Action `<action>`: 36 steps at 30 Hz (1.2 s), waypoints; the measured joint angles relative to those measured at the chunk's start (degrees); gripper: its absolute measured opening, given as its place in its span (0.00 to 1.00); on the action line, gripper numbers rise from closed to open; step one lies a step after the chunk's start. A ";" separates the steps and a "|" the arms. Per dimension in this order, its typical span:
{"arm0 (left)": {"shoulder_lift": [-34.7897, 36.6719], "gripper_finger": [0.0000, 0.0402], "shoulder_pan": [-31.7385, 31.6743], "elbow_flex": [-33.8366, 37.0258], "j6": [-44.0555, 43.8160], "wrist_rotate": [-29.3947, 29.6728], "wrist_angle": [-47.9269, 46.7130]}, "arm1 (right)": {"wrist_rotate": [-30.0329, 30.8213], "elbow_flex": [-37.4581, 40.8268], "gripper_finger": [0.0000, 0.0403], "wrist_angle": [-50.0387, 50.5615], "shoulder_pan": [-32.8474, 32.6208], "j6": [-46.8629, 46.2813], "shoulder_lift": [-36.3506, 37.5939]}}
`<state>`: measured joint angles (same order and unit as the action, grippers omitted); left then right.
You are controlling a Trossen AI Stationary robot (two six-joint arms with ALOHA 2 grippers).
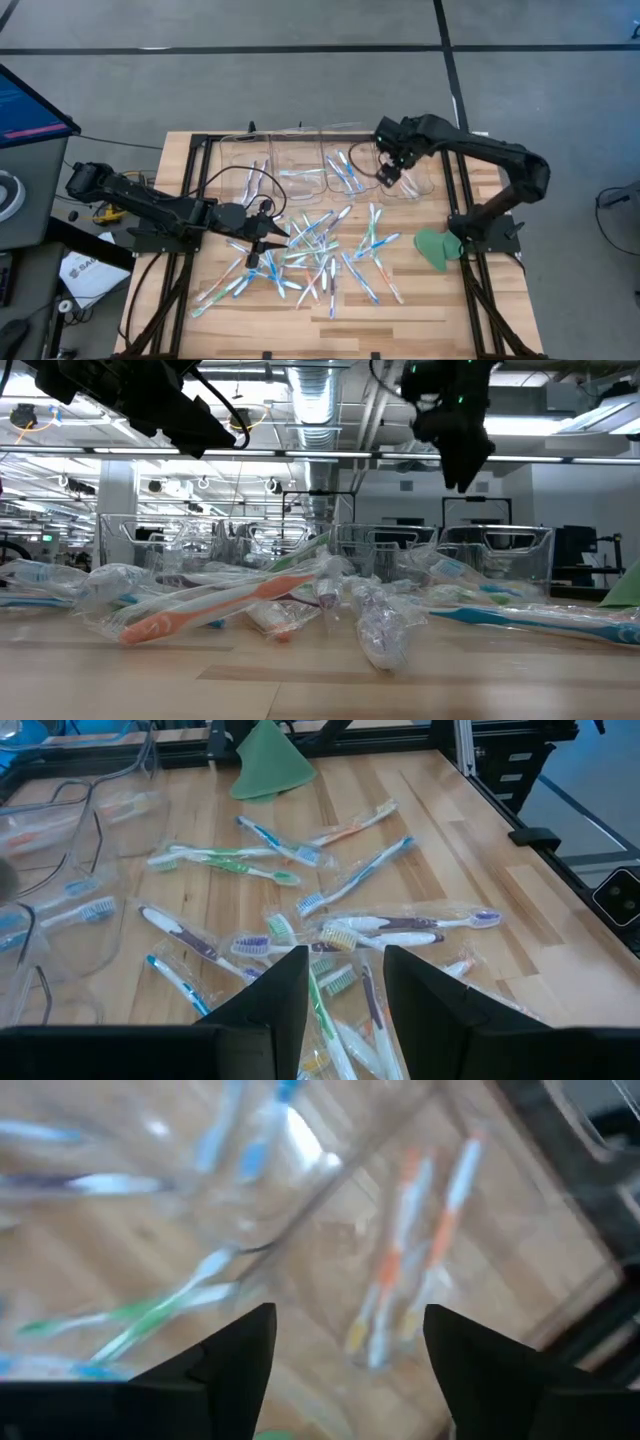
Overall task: Pick & Place Toothbrushes
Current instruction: Put the green toothbrush into the middle left transparent bin
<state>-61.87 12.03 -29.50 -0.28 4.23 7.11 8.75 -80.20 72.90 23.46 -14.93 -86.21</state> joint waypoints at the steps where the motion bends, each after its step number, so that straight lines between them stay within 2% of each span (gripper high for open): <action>1: 0.00 0.31 0.00 0.00 0.00 -0.01 -0.02 | -0.32 0.00 0.62 0.02 -1.81 -0.30 0.62; 7: 0.00 0.31 0.00 0.02 -0.08 -0.02 -0.09 | -2.92 0.23 0.62 -0.58 -13.19 -4.56 1.59; 11: 0.00 0.31 0.00 0.02 -1.79 0.00 -0.15 | -2.92 4.46 0.62 -6.75 -20.21 -7.31 1.52; 16: 0.00 0.31 0.00 0.02 -2.12 -0.01 -0.17 | -2.13 10.54 0.62 -12.21 -25.29 -21.65 1.57; 25: 0.00 0.31 0.00 0.02 -1.65 0.00 -0.07 | -2.75 19.73 0.62 -22.52 -28.78 -41.22 0.82; 30: 0.00 0.31 0.00 0.02 -1.54 0.00 0.27 | -2.86 20.64 0.62 -22.70 -29.26 -42.14 -1.55; 36: 0.00 0.31 0.00 0.02 -1.52 0.00 0.27 | -3.18 20.61 0.62 -25.98 -30.11 -44.06 -8.68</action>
<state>-61.87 12.03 -29.47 -1.80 4.23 7.39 5.57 -59.59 46.92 -6.65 -58.99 -94.88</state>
